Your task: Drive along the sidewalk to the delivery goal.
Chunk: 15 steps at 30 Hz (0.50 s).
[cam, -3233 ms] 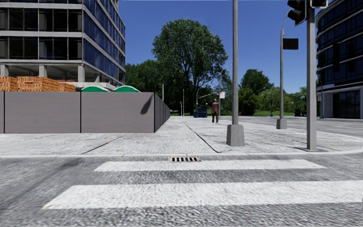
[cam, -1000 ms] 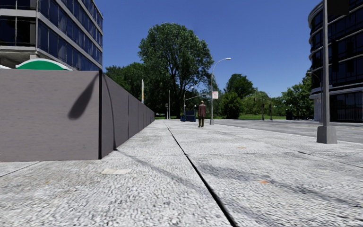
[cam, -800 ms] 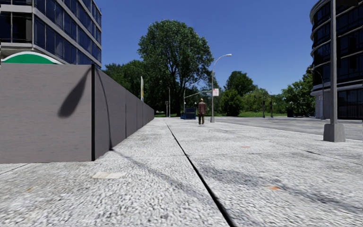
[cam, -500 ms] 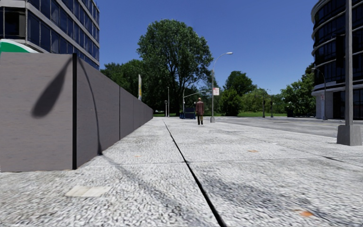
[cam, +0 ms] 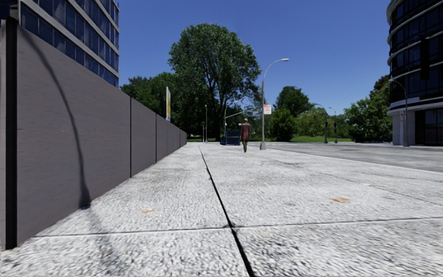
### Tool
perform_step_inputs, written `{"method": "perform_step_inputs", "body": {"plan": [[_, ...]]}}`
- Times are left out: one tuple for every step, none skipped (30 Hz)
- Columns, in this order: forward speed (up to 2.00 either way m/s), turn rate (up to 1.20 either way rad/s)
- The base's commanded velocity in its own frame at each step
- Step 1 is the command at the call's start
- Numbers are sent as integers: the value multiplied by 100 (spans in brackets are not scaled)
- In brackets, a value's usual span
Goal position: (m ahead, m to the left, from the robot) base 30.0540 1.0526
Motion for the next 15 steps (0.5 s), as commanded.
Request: {"method": "perform_step_inputs", "body": {"plan": [[200,0],[200,0],[200,0],[200,0],[200,0],[200,0],[200,0],[200,0],[200,0],[200,0],[200,0],[200,0],[200,0],[200,0],[200,0]]}}
